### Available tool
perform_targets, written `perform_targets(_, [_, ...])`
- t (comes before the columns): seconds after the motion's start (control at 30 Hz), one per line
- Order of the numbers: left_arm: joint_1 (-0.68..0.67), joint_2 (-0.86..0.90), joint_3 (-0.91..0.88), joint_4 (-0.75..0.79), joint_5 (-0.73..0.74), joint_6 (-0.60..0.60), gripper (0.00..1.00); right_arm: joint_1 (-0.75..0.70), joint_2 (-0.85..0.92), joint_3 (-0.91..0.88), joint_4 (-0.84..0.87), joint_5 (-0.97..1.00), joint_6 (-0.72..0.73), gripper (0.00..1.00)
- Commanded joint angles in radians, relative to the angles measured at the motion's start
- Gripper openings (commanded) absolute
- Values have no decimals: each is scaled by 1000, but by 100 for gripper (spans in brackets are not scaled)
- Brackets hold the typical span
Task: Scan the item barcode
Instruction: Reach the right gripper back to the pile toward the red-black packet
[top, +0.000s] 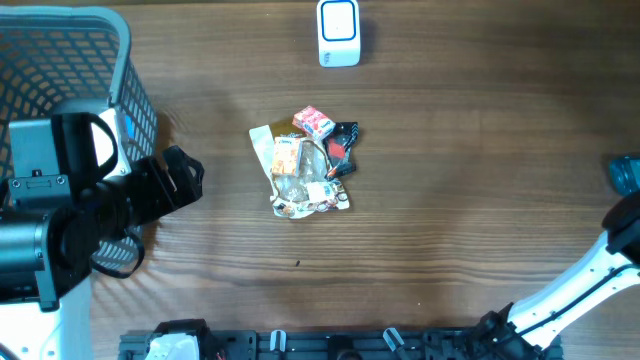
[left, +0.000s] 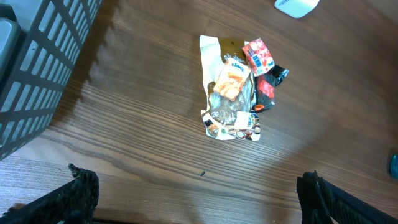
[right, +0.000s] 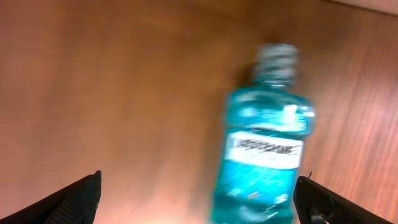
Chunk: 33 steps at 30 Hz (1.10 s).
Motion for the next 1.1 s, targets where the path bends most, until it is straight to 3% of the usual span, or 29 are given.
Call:
perform_targets(0.0, [-5,3,9,3,-2,13,100,117,-95,39,-12,-281,-97,100])
perform_targets(0.07, [-5,3,9,3,-2,13,100,218,-97,39,-30,-461,-207,100])
perform_targets(0.2, [-5,3,9,3,-2,13,100,456,-97,-6,-57,-625,-352,100])
perform_targets(0.33, [-5,3,9,3,-2,13,100,725,-97,-67,-10,-599,-428,97])
perform_targets(0.47, [-5,3,9,3,-2,13,100,949,-96,-146,42,-343,-335,95])
perform_targets(0.57, [-5,3,9,3,-2,13,100,1060,-96,-213,15,-313,-254,91])
perform_targets(0.73, [-5,3,9,3,-2,13,100,1158,-96,-337,14,-312,-224,77])
perform_targets(1.07, [-5,3,9,3,-2,13,100,1189,-96,-528,57,-290,-180,72])
